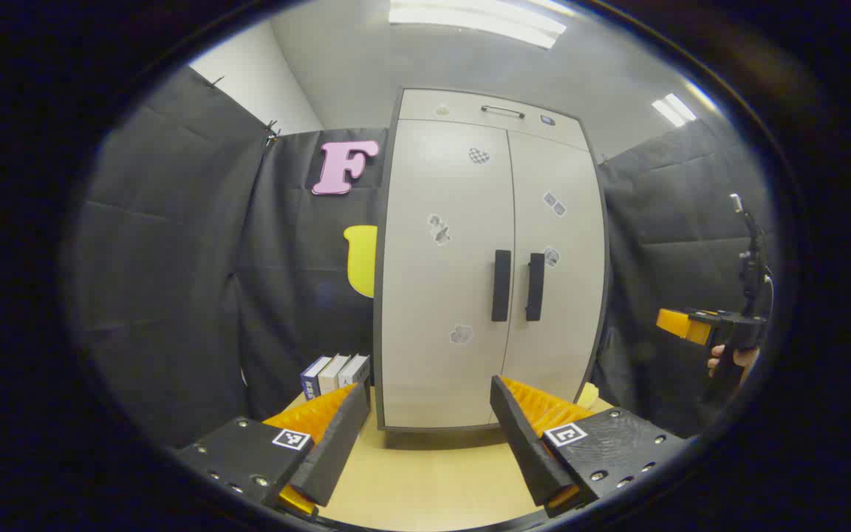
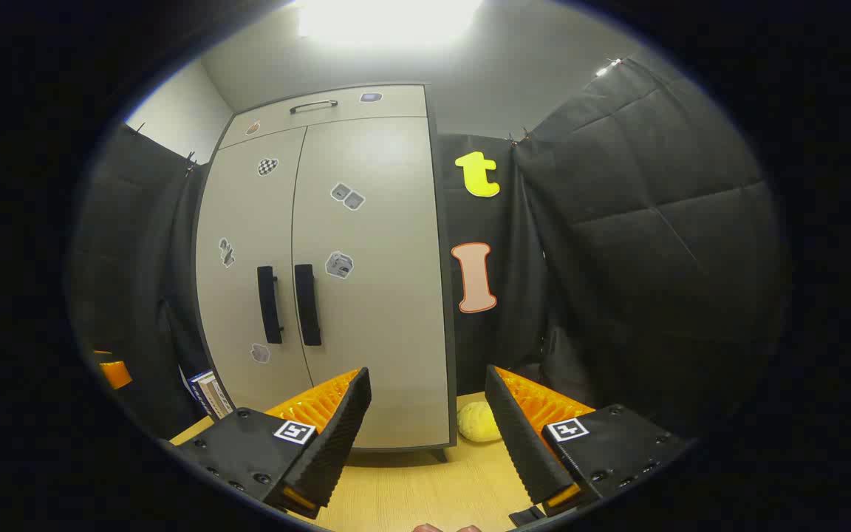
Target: Open the right door of the double-door shoe cabinet with the right hand, and open the left door with the left hand.
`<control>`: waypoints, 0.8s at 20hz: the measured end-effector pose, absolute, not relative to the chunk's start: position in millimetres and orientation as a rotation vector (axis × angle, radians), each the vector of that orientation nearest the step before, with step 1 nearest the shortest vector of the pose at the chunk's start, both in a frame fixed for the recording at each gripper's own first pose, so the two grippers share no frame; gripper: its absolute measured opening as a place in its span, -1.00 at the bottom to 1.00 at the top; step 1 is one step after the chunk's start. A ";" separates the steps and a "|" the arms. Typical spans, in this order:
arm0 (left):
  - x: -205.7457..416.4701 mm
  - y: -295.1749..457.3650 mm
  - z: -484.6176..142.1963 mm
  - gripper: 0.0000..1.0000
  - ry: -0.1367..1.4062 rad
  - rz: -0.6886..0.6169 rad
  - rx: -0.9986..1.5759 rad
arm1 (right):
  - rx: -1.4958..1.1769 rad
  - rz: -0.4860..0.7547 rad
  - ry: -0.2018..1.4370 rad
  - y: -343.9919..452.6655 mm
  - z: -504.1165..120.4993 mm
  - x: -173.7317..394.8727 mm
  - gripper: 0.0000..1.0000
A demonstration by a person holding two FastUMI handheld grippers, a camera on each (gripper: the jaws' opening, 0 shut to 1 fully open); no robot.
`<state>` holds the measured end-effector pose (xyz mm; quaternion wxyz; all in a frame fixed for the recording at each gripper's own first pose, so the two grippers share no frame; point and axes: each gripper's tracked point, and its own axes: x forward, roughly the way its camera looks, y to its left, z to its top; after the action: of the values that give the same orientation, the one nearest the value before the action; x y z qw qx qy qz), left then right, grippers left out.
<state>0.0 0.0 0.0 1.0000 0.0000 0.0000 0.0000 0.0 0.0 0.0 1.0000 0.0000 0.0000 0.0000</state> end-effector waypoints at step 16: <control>10.6 15.2 4.6 0.97 0.025 0.045 -0.045 | -0.029 0.092 0.062 40.1 10.4 26.2 0.95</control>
<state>10.6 15.2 4.6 0.9994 -0.0223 0.0123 0.0227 26.2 40.1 10.4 0.9984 -0.0143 0.0311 0.0461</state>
